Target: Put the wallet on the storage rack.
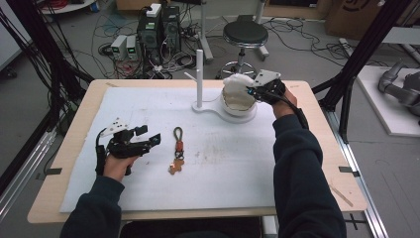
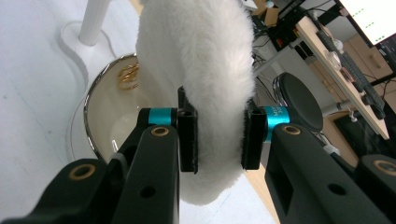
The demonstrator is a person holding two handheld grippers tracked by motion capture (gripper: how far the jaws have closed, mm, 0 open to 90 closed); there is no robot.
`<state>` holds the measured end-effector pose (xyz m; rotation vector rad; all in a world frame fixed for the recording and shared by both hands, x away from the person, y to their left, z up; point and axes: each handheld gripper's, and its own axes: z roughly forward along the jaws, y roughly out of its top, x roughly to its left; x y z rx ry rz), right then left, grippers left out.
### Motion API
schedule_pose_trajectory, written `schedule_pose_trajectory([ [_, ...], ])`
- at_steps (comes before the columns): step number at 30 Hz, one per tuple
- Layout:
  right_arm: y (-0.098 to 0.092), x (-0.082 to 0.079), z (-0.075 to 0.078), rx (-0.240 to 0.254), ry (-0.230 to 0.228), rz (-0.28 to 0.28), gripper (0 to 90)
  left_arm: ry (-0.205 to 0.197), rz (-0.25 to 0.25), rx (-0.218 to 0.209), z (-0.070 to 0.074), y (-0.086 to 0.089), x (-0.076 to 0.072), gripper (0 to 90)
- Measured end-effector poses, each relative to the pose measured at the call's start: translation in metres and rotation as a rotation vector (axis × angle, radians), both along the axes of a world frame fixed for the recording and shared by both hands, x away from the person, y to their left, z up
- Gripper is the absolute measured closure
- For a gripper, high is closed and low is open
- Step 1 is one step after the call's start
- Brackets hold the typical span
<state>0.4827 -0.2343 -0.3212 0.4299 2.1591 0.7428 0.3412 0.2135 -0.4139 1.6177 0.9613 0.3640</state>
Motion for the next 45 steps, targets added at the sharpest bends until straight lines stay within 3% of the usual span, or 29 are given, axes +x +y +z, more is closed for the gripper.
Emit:
schedule_pose_trajectory([
  [3,0.007,0.005,-0.010,-0.042,0.005,0.011,74.2,0.004,-0.004,0.003,0.000,0.000,0.000,25.4],
  [6,0.014,0.008,-0.023,-0.088,0.046,0.010,74.2,0.005,-0.003,0.002,0.000,0.000,0.000,25.4],
  [7,0.016,0.010,-0.027,-0.103,0.059,0.001,73.6,0.005,-0.002,0.001,0.000,0.000,0.000,25.4],
  [9,0.017,0.012,-0.031,-0.084,0.090,-0.052,71.2,0.007,-0.003,0.000,0.000,0.000,0.000,25.4],
  [10,0.015,0.014,-0.033,-0.068,0.122,-0.079,68.5,0.008,-0.003,0.000,0.000,0.000,0.000,25.4],
  [13,0.009,0.012,-0.031,0.008,0.179,-0.129,49.4,0.009,-0.008,-0.003,0.000,0.000,0.000,25.4],
  [14,0.009,0.012,-0.031,0.008,0.179,-0.129,49.4,0.009,-0.008,-0.003,0.000,0.000,0.000,25.4],
  [15,-0.001,0.007,-0.026,0.094,0.226,-0.151,46.7,0.010,-0.005,-0.004,-0.001,0.000,0.000,25.4],
  [16,-0.005,0.005,-0.024,0.118,0.237,-0.148,45.6,0.011,-0.004,-0.002,-0.001,0.000,0.000,25.4],
  [17,-0.010,0.001,-0.022,0.145,0.233,-0.147,44.2,0.010,-0.003,-0.002,0.000,0.000,0.000,25.4],
  [18,-0.016,-0.006,-0.020,0.190,0.201,-0.145,44.6,0.010,-0.002,-0.004,-0.001,0.000,0.000,25.4],
  [19,-0.022,-0.010,-0.018,0.235,0.215,-0.150,41.9,0.011,-0.002,-0.003,0.000,0.000,0.000,25.4],
  [20,-0.029,-0.016,-0.015,0.283,0.269,-0.162,38.7,0.011,-0.003,-0.003,0.000,0.000,0.000,25.4],
  [21,-0.029,-0.016,-0.015,0.283,0.269,-0.162,38.7,0.011,-0.003,-0.003,0.000,0.000,0.000,25.4],
  [23,-0.038,-0.026,-0.009,0.326,0.327,-0.174,36.3,0.012,-0.003,-0.006,-0.001,0.000,0.001,25.4],
  [24,-0.043,-0.040,-0.006,0.344,0.345,-0.167,34.0,0.014,-0.001,-0.006,-0.001,0.000,0.001,23.5],
  [25,-0.046,-0.050,-0.006,0.364,0.325,-0.151,33.2,0.018,0.007,-0.002,-0.001,0.000,0.001,22.3],
  [26,-0.046,-0.050,-0.006,0.364,0.325,-0.151,33.2,0.030,0.008,0.009,-0.001,0.000,0.001,22.3],
  [27,-0.051,-0.069,-0.009,0.389,0.311,-0.140,31.1,0.037,0.028,0.032,-0.001,0.000,0.001,17.6],
  [28,-0.051,-0.069,-0.009,0.389,0.311,-0.140,31.1,0.039,0.051,0.048,-0.002,0.000,0.001,17.6],
  [29,-0.058,-0.087,-0.016,0.432,0.300,-0.135,30.9,0.040,0.063,0.060,-0.002,0.000,0.001,17.6],
  [32,-0.064,-0.103,-0.025,0.458,0.316,-0.153,30.9,0.025,0.080,0.058,-0.002,0.001,0.000,17.6],
  [34,-0.071,-0.119,-0.044,0.476,0.328,-0.171,30.9,0.021,0.081,0.061,-0.002,0.002,-0.001,17.6],
  [36,-0.073,-0.121,-0.050,0.480,0.340,-0.177,31.0,0.019,0.078,0.058,-0.002,0.002,-0.001,17.6],
  [39,-0.076,-0.124,-0.070,0.493,0.401,-0.221,30.9,0.006,0.071,0.051,-0.001,0.002,-0.002,18.8],
  [41,-0.075,-0.123,-0.075,0.475,0.419,-0.221,29.0,0.001,0.066,0.053,-0.001,0.002,-0.003,19.0],
  [45,-0.073,-0.125,-0.074,0.464,0.381,-0.217,22.9,-0.002,0.062,0.055,-0.001,0.001,-0.005,19.0],
])
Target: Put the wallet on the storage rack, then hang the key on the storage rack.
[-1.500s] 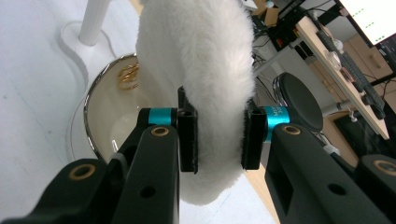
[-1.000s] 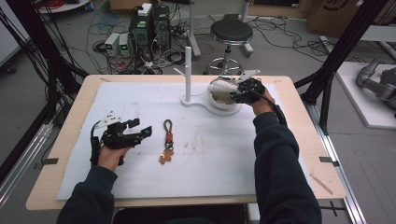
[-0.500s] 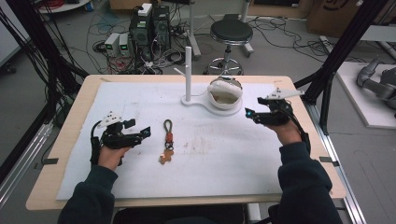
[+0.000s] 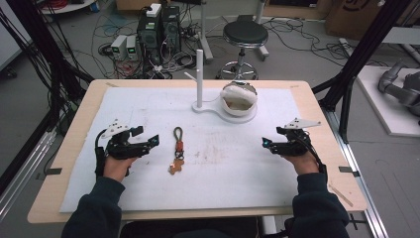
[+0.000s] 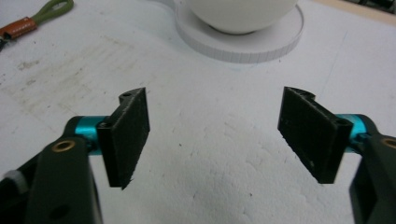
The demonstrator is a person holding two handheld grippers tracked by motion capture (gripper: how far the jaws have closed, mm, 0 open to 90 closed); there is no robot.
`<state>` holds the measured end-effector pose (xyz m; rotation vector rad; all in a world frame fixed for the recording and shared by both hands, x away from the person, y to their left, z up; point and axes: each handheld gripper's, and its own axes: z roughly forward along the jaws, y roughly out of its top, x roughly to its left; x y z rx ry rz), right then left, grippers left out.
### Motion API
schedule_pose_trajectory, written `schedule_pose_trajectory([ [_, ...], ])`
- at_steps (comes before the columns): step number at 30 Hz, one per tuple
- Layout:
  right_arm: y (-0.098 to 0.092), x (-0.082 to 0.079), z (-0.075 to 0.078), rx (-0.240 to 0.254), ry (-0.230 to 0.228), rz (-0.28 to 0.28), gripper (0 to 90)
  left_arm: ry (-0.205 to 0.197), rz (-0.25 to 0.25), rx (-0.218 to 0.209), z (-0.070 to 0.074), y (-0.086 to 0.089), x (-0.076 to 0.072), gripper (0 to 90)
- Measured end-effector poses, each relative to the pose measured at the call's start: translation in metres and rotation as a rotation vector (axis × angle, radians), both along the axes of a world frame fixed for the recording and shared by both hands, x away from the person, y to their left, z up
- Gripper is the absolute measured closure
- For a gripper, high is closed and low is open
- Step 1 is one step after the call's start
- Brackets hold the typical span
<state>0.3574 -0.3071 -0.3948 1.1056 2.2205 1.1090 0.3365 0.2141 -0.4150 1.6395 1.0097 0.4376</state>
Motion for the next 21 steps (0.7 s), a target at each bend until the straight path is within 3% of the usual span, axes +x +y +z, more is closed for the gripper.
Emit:
schedule_pose_trajectory([
  [2,0.000,-0.001,0.001,-0.004,-0.029,-0.015,21.5,0.003,-0.003,0.005,0.000,0.000,0.000,19.0],
  [12,-0.002,-0.005,-0.001,0.008,-0.068,-0.032,21.5,0.035,-0.014,-0.006,-0.003,-0.006,0.000,19.5],
  [16,-0.002,-0.009,-0.004,0.015,-0.070,-0.046,21.7,0.051,-0.021,0.018,-0.005,-0.014,-0.001,19.5],
  [21,-0.005,-0.010,-0.007,0.028,-0.056,-0.066,21.9,0.070,-0.033,0.009,-0.008,-0.022,-0.002,19.5],
])
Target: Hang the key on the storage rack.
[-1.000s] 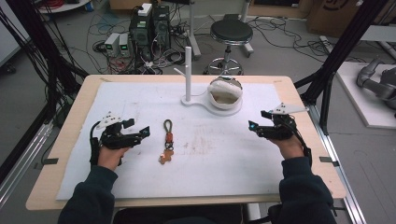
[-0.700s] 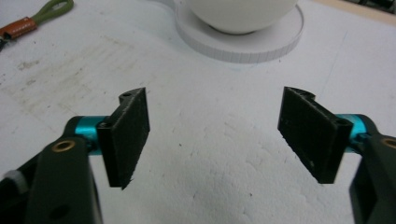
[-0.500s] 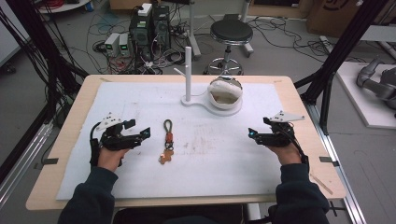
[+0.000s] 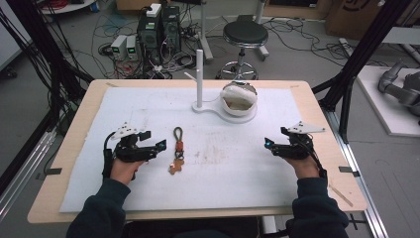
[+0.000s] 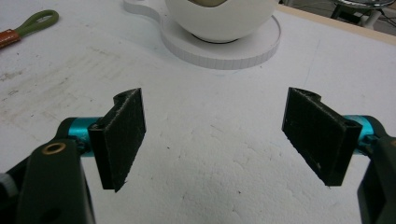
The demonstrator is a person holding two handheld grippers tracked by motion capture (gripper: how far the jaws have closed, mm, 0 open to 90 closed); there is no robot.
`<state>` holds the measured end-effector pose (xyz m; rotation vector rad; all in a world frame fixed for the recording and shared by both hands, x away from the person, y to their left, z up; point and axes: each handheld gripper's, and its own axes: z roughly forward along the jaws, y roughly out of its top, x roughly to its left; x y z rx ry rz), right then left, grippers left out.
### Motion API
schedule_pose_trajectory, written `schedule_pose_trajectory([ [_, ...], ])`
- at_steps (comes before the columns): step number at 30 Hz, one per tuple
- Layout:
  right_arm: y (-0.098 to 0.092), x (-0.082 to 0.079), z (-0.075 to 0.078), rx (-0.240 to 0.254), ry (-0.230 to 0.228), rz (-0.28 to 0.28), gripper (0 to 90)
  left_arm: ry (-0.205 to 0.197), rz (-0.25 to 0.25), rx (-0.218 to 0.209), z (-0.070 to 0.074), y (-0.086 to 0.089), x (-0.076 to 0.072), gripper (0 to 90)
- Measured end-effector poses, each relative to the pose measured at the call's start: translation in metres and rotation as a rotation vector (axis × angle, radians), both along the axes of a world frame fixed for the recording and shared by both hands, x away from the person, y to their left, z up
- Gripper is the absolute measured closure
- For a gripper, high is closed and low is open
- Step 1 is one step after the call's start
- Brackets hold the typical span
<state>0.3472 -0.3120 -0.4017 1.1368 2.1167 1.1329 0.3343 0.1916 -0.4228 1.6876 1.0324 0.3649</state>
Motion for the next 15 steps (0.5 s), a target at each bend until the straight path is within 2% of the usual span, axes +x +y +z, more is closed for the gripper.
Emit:
schedule_pose_trajectory([
  [3,0.001,-0.001,0.000,0.004,-0.007,0.004,21.9,0.018,0.003,0.025,-0.003,-0.008,-0.001,19.4],
  [4,0.001,-0.001,-0.001,0.004,-0.004,0.008,21.9,0.031,0.000,0.050,-0.004,-0.011,-0.002,19.4],
  [5,0.002,-0.001,-0.002,0.002,-0.001,0.012,21.9,0.054,0.005,0.097,-0.005,-0.014,-0.002,19.4],
  [6,0.003,-0.001,-0.003,-0.001,0.003,0.016,21.9,0.072,0.017,0.140,-0.007,-0.018,-0.003,21.5],
  [7,0.004,0.000,-0.004,-0.005,0.005,0.023,21.9,0.081,0.016,0.159,-0.008,-0.020,-0.003,26.7],
  [8,0.005,0.000,-0.004,-0.002,0.011,0.027,22.3,0.090,0.010,0.159,-0.009,-0.022,-0.003,30.5],
  [12,0.007,0.001,-0.006,-0.006,0.018,0.039,24.0,0.110,0.026,0.173,-0.013,-0.028,0.001,34.9],
  [15,0.006,0.002,-0.006,0.009,0.015,0.031,24.1,0.109,0.039,0.129,-0.016,-0.035,0.006,38.5],
])
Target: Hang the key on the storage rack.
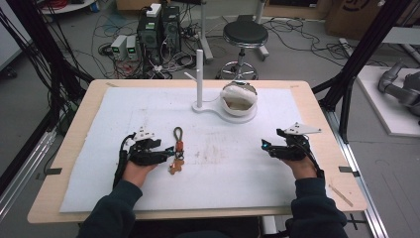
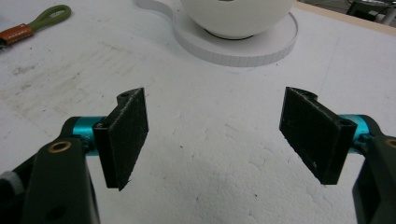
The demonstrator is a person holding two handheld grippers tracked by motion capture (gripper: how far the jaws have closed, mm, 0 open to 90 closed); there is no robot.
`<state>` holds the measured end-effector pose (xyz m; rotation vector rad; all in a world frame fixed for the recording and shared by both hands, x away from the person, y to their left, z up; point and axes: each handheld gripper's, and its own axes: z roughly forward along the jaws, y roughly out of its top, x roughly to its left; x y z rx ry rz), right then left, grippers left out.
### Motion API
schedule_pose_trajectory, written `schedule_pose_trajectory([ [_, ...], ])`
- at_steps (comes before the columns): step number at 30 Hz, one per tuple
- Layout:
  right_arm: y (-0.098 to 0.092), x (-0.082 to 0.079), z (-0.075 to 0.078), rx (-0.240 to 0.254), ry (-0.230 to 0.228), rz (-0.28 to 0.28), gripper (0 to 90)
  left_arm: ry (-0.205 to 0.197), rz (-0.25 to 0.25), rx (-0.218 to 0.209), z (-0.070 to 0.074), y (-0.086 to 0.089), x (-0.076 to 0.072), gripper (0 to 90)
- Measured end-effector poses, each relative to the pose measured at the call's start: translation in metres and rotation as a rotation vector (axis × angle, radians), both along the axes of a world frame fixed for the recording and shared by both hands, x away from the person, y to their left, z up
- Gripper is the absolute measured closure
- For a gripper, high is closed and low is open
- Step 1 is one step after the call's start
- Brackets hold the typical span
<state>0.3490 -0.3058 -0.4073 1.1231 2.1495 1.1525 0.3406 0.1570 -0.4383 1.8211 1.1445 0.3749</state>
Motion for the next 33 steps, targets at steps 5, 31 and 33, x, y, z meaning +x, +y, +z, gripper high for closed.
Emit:
schedule_pose_trajectory([
  [5,0.000,0.000,0.000,0.001,-0.002,-0.002,24.1,0.028,0.018,0.029,-0.003,-0.021,0.010,40.5],
  [31,-0.002,-0.001,0.001,0.006,-0.015,-0.008,24.9,0.064,-0.002,0.164,-0.007,-0.043,0.019,71.9],
  [33,-0.003,-0.001,0.002,0.011,-0.020,-0.007,24.9,0.047,0.001,0.121,-0.005,-0.040,0.020,72.1],
])
